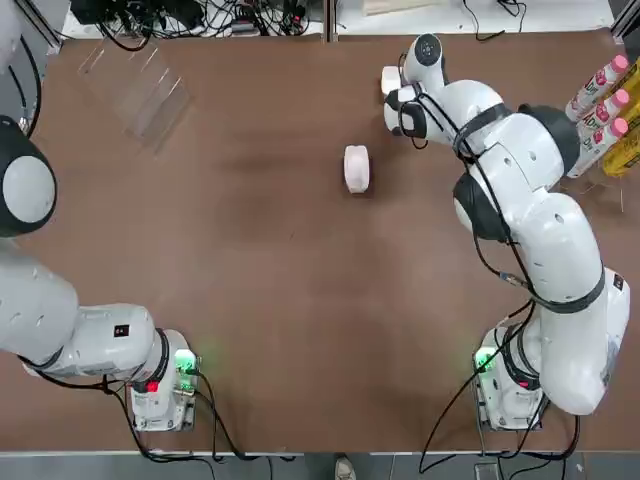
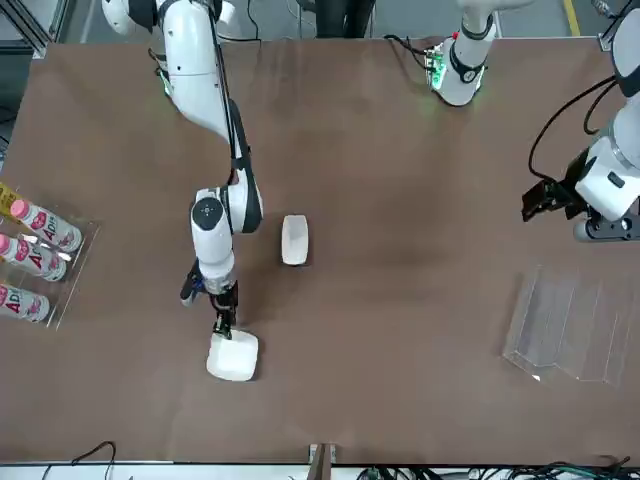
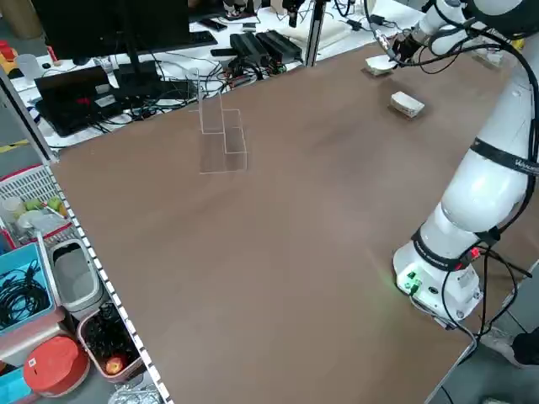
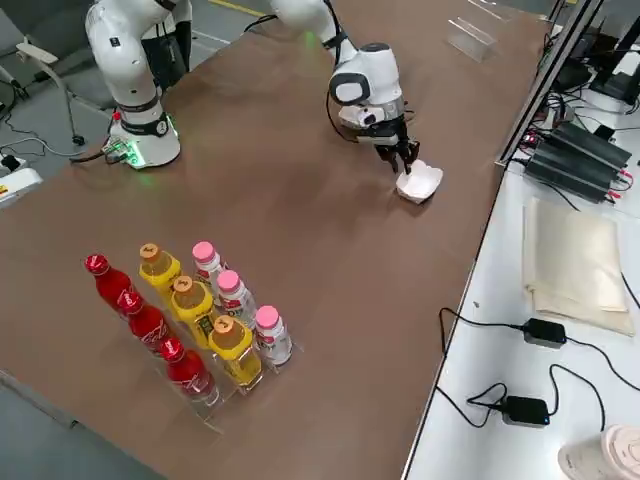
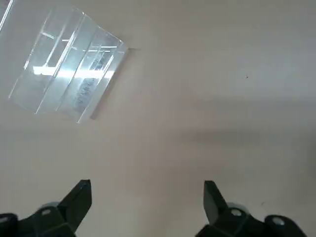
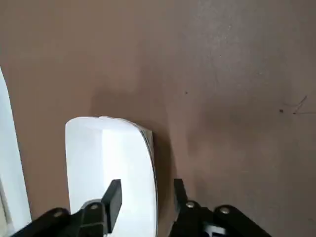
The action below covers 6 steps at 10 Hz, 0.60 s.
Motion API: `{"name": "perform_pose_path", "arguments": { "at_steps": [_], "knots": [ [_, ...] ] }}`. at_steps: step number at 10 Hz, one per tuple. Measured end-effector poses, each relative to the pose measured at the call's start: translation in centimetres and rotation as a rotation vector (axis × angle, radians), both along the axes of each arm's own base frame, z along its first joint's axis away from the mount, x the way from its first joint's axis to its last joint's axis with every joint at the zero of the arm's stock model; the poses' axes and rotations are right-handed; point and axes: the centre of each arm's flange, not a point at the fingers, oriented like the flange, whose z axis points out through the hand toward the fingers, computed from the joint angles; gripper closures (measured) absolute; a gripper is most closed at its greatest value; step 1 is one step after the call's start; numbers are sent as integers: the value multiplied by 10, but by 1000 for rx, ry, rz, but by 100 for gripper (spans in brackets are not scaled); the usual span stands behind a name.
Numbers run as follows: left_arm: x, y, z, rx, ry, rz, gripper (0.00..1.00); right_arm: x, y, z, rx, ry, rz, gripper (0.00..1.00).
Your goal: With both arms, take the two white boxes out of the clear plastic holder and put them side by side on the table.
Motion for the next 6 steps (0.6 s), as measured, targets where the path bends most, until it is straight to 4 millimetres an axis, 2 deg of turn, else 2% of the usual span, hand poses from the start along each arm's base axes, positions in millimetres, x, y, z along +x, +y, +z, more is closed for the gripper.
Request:
{"name": "perform_pose_path", "arguments": {
  "at_steps": [2,3,5,6],
  "knots": [
    [0,-6,4,34,-12,-33,0,0,0,16,-31,69,94,44],
    [0,-7,6,34,-17,-37,0,-2,1,28,-41,112,151,37],
    [0,-8,12,26,-27,-36,0,-6,0,50,-60,189,287,35],
    [0,-9,18,12,-38,-34,0,-9,1,54,-76,222,364,35]
  ]
}}
